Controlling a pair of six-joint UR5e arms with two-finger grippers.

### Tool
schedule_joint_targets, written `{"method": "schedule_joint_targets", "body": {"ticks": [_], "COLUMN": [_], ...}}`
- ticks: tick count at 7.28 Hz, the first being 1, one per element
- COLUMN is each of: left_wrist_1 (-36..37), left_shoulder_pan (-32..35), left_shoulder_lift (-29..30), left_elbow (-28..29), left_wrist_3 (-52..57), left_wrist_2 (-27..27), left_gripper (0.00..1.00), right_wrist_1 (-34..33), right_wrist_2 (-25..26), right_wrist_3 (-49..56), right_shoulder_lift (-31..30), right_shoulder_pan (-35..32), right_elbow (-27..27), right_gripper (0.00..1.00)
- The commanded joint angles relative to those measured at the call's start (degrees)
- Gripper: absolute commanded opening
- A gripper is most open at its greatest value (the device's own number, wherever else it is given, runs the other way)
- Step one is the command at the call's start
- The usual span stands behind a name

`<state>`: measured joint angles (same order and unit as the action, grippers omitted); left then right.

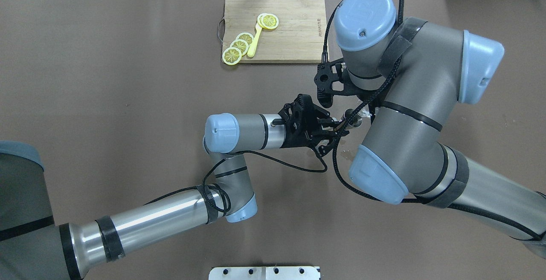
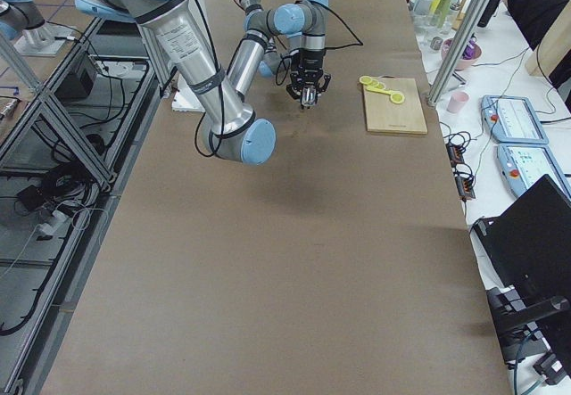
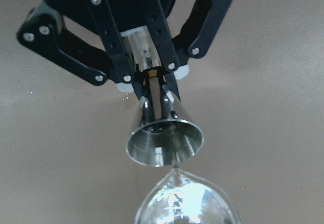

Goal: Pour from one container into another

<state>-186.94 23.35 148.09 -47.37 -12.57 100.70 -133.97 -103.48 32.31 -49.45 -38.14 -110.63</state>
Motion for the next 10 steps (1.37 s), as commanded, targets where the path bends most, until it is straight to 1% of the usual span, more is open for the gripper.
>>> {"method": "schedule_joint_targets", "body": {"ticks": [1,7,10], "left_wrist_1": [0.00,-0.09,-0.17], "left_shoulder_pan": [-0.05,-0.06,0.03], "left_shoulder_lift": [0.01,0.01,0.01], "left_elbow": [0.00,-0.09,-0.09], "left_wrist_3": [0.00,0.00,0.00], "left_wrist_2": [-0.07,-0.07,0.02], "left_gripper": [0.00,0.00,0.00], "right_wrist_1": [-0.06,-1.03,-0.50], "right_wrist_2": [0.21,1.00,0.56], "right_wrist_3": [0.12,1.61,0.91], "right_shoulder_lift": [0.06,0.85,0.15], "right_shoulder_pan": [0.08,-0.09,-0.27], "right_elbow": [0.33,0.24,-1.34], "right_gripper": [0.00,0.00,0.00]}}
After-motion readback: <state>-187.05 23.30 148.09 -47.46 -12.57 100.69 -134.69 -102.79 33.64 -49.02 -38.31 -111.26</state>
